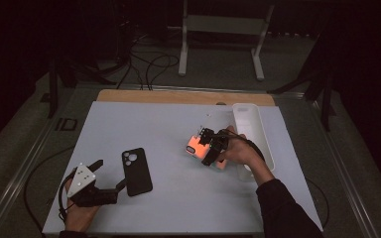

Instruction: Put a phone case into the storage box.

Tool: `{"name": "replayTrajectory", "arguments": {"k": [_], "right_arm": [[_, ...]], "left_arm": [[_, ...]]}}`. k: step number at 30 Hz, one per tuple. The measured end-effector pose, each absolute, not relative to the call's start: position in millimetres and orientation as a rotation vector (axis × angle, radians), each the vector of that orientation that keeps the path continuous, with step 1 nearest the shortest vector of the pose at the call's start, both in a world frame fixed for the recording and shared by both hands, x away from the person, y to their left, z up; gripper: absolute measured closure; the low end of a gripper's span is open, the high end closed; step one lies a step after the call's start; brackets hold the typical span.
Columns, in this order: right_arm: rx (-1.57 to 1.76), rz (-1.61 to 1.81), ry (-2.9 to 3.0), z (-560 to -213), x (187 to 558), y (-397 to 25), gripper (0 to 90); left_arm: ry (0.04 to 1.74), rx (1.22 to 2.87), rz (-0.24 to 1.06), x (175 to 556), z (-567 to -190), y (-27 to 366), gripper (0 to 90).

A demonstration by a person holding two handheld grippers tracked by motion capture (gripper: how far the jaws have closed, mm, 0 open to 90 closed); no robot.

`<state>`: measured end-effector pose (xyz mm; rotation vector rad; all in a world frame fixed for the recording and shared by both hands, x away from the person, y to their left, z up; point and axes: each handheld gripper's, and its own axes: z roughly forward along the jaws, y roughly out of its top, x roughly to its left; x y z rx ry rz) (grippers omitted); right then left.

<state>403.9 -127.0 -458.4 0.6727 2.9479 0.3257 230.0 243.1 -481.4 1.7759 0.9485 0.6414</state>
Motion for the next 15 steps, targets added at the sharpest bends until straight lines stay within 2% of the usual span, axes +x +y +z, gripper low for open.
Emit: {"name": "replayTrajectory", "arguments": {"k": [15], "right_arm": [[0.681,0.772,2.794,-426.0,364.4,-135.9,17.2]], "left_arm": [[0.974,1.759,0.582,231.4,-471.0,226.3,0.0]]}}
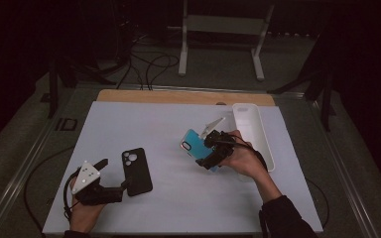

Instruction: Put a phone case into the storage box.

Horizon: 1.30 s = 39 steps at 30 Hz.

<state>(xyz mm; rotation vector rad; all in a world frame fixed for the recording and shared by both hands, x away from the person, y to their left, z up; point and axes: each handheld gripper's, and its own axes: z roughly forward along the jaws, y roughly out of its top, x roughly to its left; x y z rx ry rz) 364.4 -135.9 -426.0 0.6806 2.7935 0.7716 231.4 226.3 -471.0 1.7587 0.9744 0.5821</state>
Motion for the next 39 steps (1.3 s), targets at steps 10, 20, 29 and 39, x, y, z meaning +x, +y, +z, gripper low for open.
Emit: {"name": "replayTrajectory", "arguments": {"k": [10,20,29,39], "right_arm": [[0.723,1.106,2.659,-412.0,344.9,-131.2,17.2],[0.761,1.323,2.491,-401.8,336.4,-124.0,17.1],[0.837,1.447,2.326,-389.9,329.8,-125.3,17.1],[0.897,1.569,2.245,-389.6,325.0,-118.5,17.0]], "left_arm": [[0.95,1.811,0.51,239.3,-457.8,190.0,1.1],[0.869,1.864,0.467,258.3,-439.4,146.3,1.4],[0.84,1.863,0.468,268.2,-436.6,118.3,5.7],[0.83,1.823,0.426,273.3,-438.5,90.3,17.5]]}}
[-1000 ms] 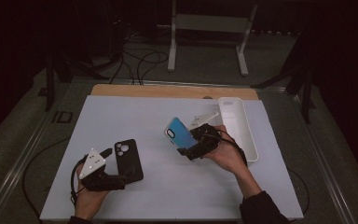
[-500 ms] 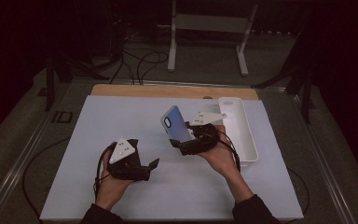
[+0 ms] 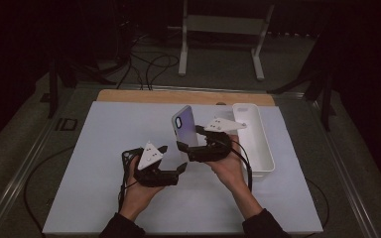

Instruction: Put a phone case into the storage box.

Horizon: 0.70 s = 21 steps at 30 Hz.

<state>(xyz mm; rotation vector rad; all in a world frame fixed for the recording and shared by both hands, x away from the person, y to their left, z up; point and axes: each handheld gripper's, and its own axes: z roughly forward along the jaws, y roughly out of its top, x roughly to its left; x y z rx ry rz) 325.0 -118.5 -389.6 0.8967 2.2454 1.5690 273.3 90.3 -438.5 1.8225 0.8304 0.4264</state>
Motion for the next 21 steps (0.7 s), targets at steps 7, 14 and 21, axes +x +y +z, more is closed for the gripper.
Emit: {"name": "replayTrajectory", "arguments": {"k": [7,14,21], "right_arm": [[0.906,1.622,2.205,-391.2,317.8,-115.2,17.1],[0.908,1.637,2.182,-394.8,314.0,-111.8,17.0],[0.911,1.636,2.184,-397.3,312.6,-108.6,16.9]], "left_arm": [[0.828,1.771,0.372,275.2,-439.0,84.1,41.4],[0.843,1.696,0.361,274.6,-439.1,81.3,58.1],[0.857,1.69,0.354,275.3,-440.7,79.5,77.3]]}}
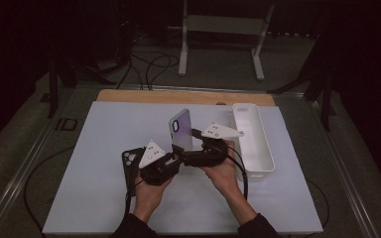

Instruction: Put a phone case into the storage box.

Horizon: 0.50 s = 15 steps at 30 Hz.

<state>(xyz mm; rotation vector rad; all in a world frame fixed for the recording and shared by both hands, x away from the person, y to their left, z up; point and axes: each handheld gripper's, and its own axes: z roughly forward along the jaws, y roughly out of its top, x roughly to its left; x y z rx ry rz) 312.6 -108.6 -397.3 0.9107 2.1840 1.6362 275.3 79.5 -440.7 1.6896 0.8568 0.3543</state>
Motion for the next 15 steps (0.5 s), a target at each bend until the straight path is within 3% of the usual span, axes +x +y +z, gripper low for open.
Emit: {"name": "replayTrajectory", "arguments": {"k": [10,15], "right_arm": [[0.896,1.656,2.214,-400.8,314.8,-110.4,16.0],[0.888,1.647,2.205,-395.7,314.7,-112.0,9.3]], "left_arm": [[0.865,1.707,0.346,275.3,-442.3,79.5,81.0],[0.875,1.717,0.348,276.3,-443.0,79.2,81.1]]}}
